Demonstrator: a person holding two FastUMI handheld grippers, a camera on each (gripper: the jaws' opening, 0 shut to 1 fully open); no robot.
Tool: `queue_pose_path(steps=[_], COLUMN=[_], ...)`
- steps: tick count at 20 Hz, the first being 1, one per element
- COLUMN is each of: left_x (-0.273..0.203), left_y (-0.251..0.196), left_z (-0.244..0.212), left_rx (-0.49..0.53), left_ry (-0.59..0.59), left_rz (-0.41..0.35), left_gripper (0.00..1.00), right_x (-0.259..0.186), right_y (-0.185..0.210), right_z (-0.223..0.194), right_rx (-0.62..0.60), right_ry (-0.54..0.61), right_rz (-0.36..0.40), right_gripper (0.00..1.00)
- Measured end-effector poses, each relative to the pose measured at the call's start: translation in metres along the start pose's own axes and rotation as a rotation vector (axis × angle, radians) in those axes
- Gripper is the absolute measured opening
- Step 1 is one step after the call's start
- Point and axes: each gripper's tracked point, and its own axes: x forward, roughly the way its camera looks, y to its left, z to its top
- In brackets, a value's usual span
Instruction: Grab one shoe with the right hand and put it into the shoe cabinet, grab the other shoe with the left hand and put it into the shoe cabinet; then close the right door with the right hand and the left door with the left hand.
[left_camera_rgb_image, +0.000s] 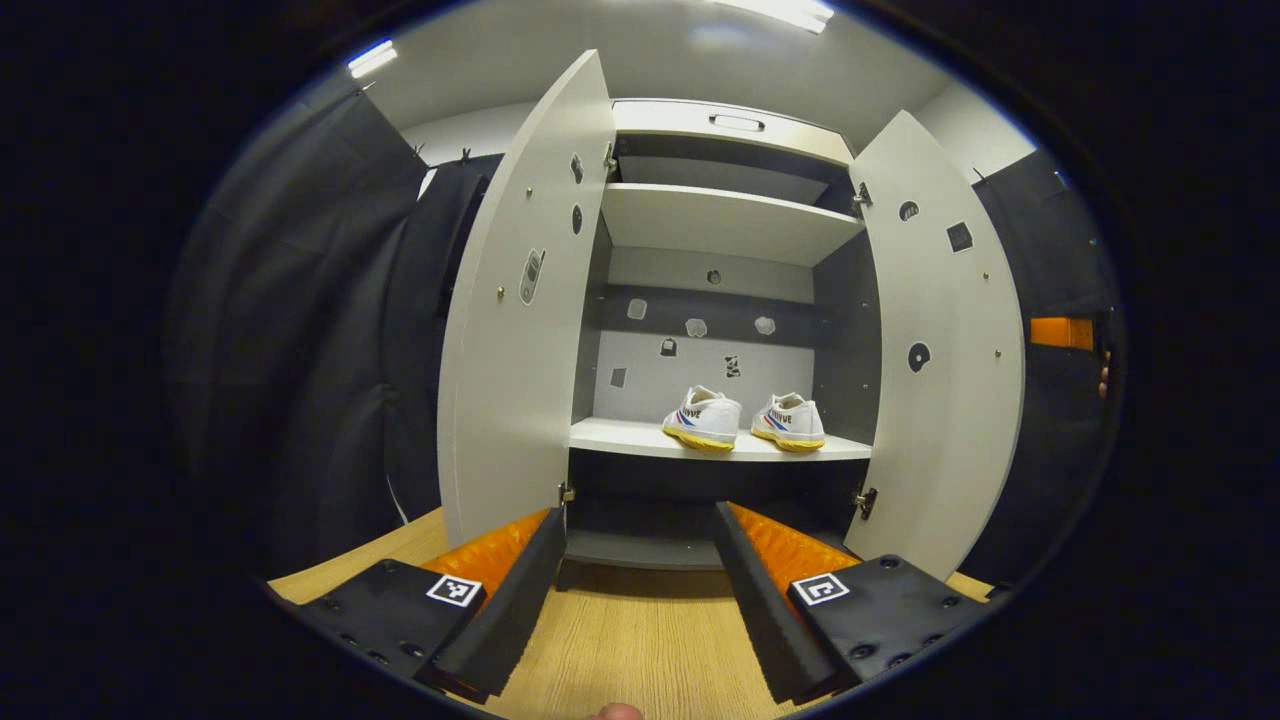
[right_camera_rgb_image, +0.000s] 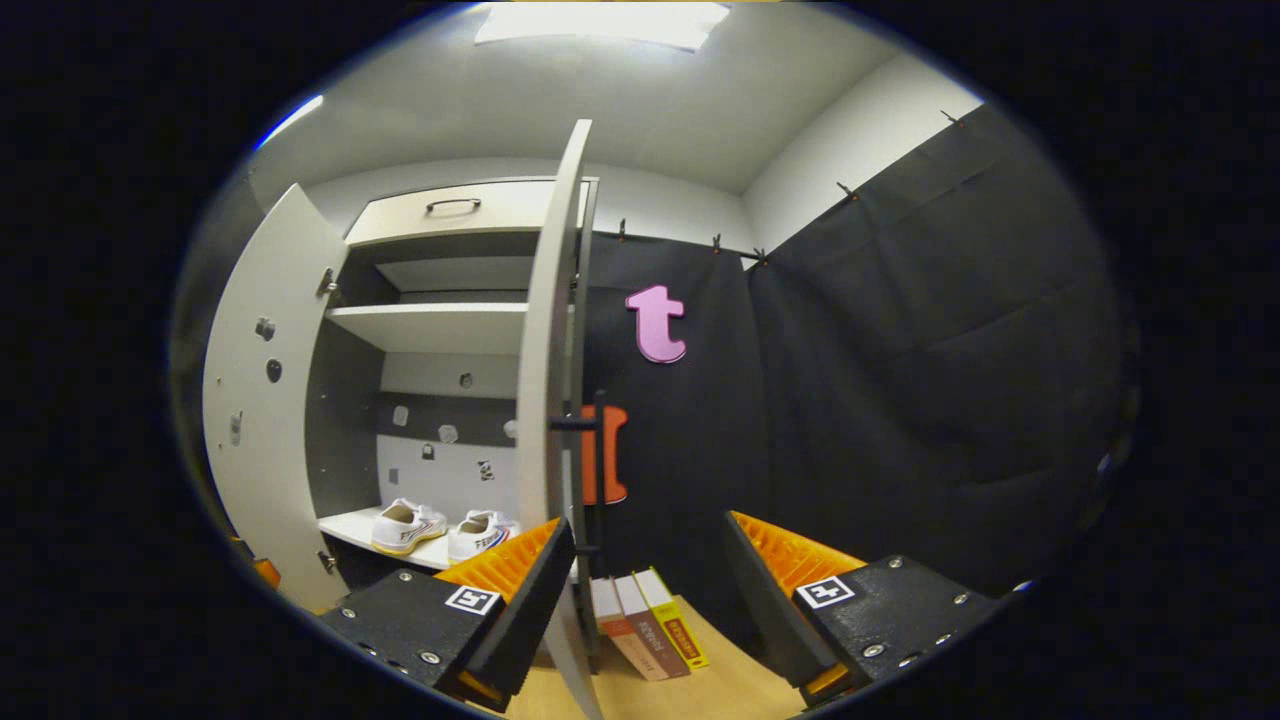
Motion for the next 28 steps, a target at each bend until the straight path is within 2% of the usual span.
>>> queue_pose_path(steps=[2,6,7,8,9,13,14,15,20,24,28], left_x=[0.000,0.003,0.004,0.006,0.007,0.011,0.011,0.012,0.014,0.013,0.011], left_y=[-0.007,-0.013,-0.013,-0.013,-0.013,-0.014,-0.014,-0.014,-0.018,-0.017,-0.009], left_z=[-0.003,-0.005,-0.006,-0.007,-0.009,-0.012,-0.011,-0.010,-0.010,-0.010,-0.010], left_rx=[0.004,0.013,0.013,0.011,0.012,0.022,0.024,0.023,0.020,0.024,0.025], left_ry=[0.005,0.006,0.009,0.014,0.019,0.026,0.024,0.022,0.018,0.018,0.015], left_rz=[-0.015,-0.030,-0.029,-0.029,-0.028,-0.031,-0.031,-0.031,-0.048,-0.053,-0.039], left_gripper=[0.97,0.94,0.97,0.97,0.97,0.97,0.97,0.97,0.99,0.97,0.97], right_x=[0.026,0.067,0.075,0.080,0.084,0.093,0.092,0.091,0.077,0.069,0.067], right_y=[-0.019,-0.017,-0.019,-0.022,-0.023,-0.023,-0.023,-0.021,0.007,0.040,0.080], right_z=[0.006,-0.001,-0.001,-0.001,0.000,-0.005,-0.004,-0.002,-0.008,-0.009,-0.010], right_rx=[-0.041,-0.056,-0.045,-0.034,-0.024,0.005,-0.003,-0.012,-0.014,-0.009,0.004], right_ry=[0.006,0.049,0.054,0.052,0.052,0.064,0.058,0.054,0.077,0.082,0.080], right_rz=[-0.027,0.004,0.001,0.001,0.006,0.020,0.014,0.012,0.060,0.114,0.197], right_gripper=[0.92,0.92,0.92,0.96,0.90,0.90,0.96,0.89,0.88,0.88,0.88])
